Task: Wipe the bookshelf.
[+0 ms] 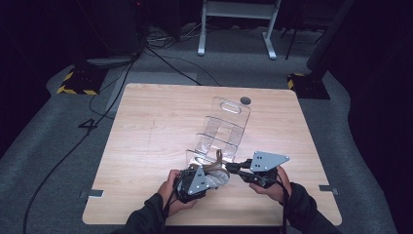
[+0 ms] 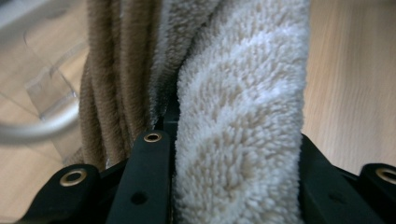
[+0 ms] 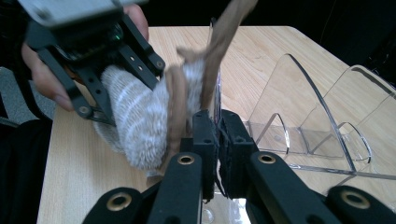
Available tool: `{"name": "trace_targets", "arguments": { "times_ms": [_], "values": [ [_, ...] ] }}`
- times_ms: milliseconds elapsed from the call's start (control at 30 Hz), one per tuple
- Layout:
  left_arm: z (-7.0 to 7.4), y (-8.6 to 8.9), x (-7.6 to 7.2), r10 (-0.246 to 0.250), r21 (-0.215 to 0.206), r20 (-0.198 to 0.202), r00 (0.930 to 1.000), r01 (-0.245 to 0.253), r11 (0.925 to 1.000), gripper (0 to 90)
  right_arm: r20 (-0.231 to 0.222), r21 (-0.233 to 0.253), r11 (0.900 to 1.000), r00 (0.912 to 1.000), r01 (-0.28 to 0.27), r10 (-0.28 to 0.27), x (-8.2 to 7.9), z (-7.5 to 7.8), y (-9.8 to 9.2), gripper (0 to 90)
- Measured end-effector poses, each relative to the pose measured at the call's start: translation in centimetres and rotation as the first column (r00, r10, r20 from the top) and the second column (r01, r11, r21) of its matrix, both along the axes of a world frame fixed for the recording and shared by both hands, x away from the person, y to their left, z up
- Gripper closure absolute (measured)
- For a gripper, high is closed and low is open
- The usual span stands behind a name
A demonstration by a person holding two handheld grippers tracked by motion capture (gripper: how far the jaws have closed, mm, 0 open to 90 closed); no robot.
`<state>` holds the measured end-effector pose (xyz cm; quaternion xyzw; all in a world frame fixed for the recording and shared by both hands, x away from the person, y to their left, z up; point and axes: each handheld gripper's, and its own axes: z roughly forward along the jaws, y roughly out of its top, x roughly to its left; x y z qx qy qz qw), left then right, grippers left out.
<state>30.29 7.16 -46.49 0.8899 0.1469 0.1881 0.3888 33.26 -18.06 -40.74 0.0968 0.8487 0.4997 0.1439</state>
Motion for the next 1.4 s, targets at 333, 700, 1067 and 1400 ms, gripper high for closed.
{"name": "trace_targets", "arguments": {
  "times_ms": [333, 700, 1067, 1400],
  "values": [
    [0.9, 4.0, 1.2, 0.127, -0.002, 0.005, 0.9919, -0.127, 0.9919, 69.0, -0.006, 0.007, 1.0, 1.0, 0.001, -0.001, 0.1, 0.0, 0.0, 86.0],
    [3.4, 3.3, 0.1, 0.122, -0.078, 0.064, 0.9904, -0.117, 0.9901, 68.3, -0.005, 0.004, 1.0, 0.9999, 0.01, -0.01, 0.1, 0.0, 0.0, 85.8],
    [1.6, -0.9, -0.7, 0.011, -0.056, 0.034, 0.9994, -0.009, 0.9984, 67.5, -0.006, 0.007, 1.0, 0.9999, 0.015, -0.015, 0.0, -0.1, 0.0, 85.8],
    [-1.5, -2.1, 0.0, -0.03, 0.061, -0.006, 0.9995, 0.03, 0.9977, 68.3, -0.004, 0.006, 1.0, 0.9999, 0.014, -0.013, 0.0, -0.1, 0.0, 85.8]
  ]
}}
